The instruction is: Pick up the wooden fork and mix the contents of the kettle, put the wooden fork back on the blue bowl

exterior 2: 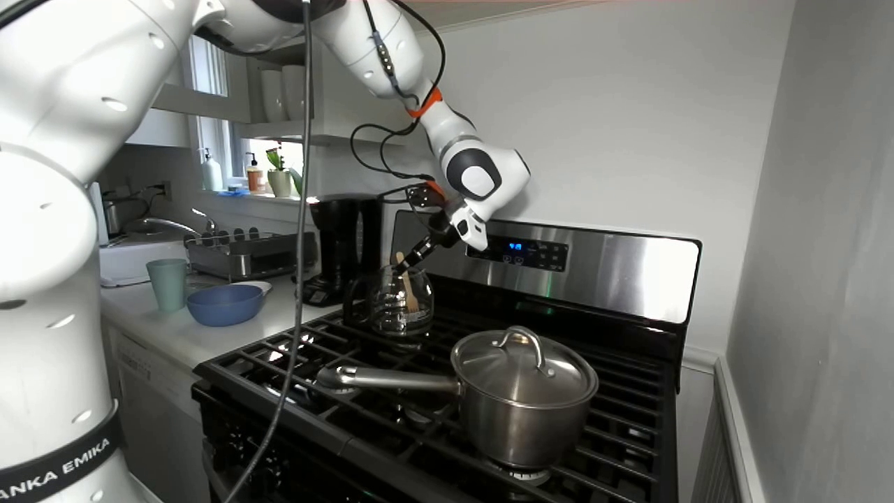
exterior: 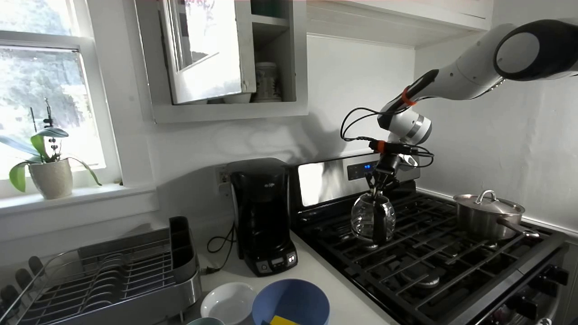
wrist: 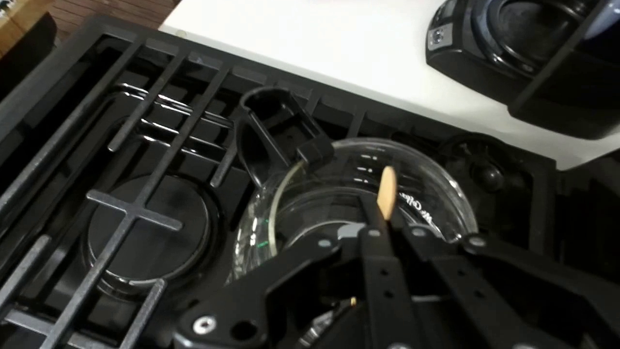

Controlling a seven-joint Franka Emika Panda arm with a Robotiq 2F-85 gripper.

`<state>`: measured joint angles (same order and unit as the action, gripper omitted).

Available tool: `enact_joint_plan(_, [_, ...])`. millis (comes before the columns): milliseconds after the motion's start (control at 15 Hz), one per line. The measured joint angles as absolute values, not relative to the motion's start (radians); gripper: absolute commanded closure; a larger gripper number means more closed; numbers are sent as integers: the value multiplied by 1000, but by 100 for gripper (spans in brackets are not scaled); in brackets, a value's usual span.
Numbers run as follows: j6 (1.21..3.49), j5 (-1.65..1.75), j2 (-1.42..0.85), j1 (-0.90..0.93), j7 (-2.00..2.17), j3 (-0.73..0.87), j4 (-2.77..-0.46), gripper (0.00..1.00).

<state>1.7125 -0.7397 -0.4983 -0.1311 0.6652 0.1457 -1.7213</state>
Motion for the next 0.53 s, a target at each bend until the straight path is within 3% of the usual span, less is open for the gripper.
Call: enact_joint_plan(533, [1788,-790,-502,-131,653,124,-1721,99])
